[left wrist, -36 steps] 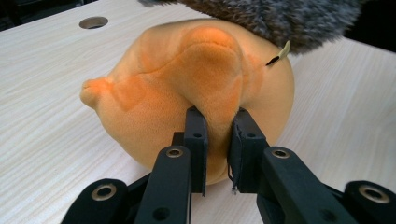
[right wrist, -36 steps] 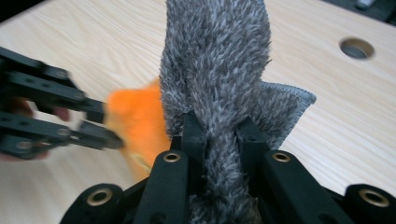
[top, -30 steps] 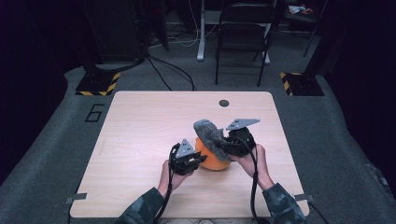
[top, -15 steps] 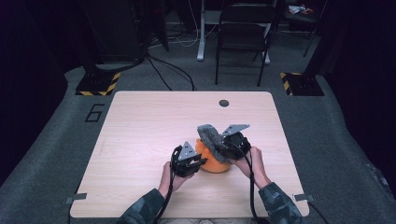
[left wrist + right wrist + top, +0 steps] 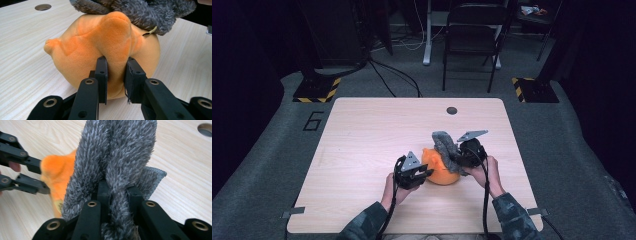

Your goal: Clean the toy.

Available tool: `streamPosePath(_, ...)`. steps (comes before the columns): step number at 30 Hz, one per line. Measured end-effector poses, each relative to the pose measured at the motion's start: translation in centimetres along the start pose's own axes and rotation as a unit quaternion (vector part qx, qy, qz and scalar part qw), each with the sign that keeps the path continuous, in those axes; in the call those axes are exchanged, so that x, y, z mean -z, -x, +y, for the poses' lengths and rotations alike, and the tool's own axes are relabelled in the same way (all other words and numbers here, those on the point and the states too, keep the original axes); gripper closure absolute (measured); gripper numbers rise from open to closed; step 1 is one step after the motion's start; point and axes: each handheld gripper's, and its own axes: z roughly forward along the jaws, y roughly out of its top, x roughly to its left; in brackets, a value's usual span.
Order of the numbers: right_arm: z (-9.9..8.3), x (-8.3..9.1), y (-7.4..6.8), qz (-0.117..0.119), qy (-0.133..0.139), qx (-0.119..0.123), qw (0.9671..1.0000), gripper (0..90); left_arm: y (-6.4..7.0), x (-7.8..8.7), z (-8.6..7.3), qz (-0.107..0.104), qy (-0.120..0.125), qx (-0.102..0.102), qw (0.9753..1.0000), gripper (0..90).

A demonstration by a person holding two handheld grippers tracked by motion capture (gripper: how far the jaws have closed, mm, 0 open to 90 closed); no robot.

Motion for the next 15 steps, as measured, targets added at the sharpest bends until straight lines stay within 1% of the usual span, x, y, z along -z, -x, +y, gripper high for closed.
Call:
streamPosePath(1, -0.1, 0.0, 0.2, -0.004, 0.0, 0.001, 1.0, 77.5, 0.0, 0.0, 0.0, 0.001, 0.001, 0.0, 1.0, 74.4)
streamPosePath(3, -0.4, 0.0, 0.8, -0.013, -0.011, -0.005, 0.9998, 77.5, 0.0, 0.0, 0.0, 0.0, -0.001, 0.0, 1.0, 74.4)
streamPosePath(4, -0.6, -0.2, 1.0, -0.023, -0.016, -0.017, 0.9995, 77.5, -0.1, 0.0, 0.0, 0.001, 0.0, 0.001, 1.0, 74.4)
streamPosePath(5, -0.9, -0.3, 1.4, -0.031, -0.024, -0.017, 0.9991, 77.5, -0.1, 0.0, 0.0, 0.003, 0.002, 0.005, 1.0, 74.4)
streamPosePath(8, -1.9, -1.0, 2.8, -0.029, -0.037, -0.047, 0.9978, 77.5, -0.2, 0.1, 0.0, 0.0, 0.002, 0.007, 1.0, 74.4)
streamPosePath(9, -2.1, -1.3, 3.2, -0.034, -0.039, -0.053, 0.9972, 77.5, -0.3, 0.1, 0.0, -0.001, 0.002, 0.007, 1.0, 74.5)
streamPosePath(11, -2.6, -1.8, 3.8, -0.041, -0.059, -0.058, 0.9958, 77.5, -0.3, 0.1, -0.1, -0.001, 0.002, 0.007, 1.0, 74.4)
streamPosePath(12, -2.9, -2.1, 4.0, -0.046, -0.063, -0.061, 0.9951, 77.5, -0.3, 0.1, 0.0, -0.001, 0.002, 0.007, 1.0, 74.4)
streamPosePath(13, -2.9, -2.1, 4.0, -0.046, -0.063, -0.061, 0.9951, 77.5, -0.3, 0.1, 0.0, -0.001, 0.002, 0.007, 1.0, 74.4)
streamPosePath(14, -3.1, -2.4, 4.2, -0.047, -0.072, -0.065, 0.9942, 77.5, -0.3, 0.1, 0.0, -0.001, 0.002, 0.008, 1.0, 74.4)
streamPosePath(15, -3.4, -2.8, 4.4, -0.051, -0.088, -0.07, 0.9924, 77.5, -0.3, 0.1, 0.0, -0.001, 0.002, 0.007, 1.0, 74.4)
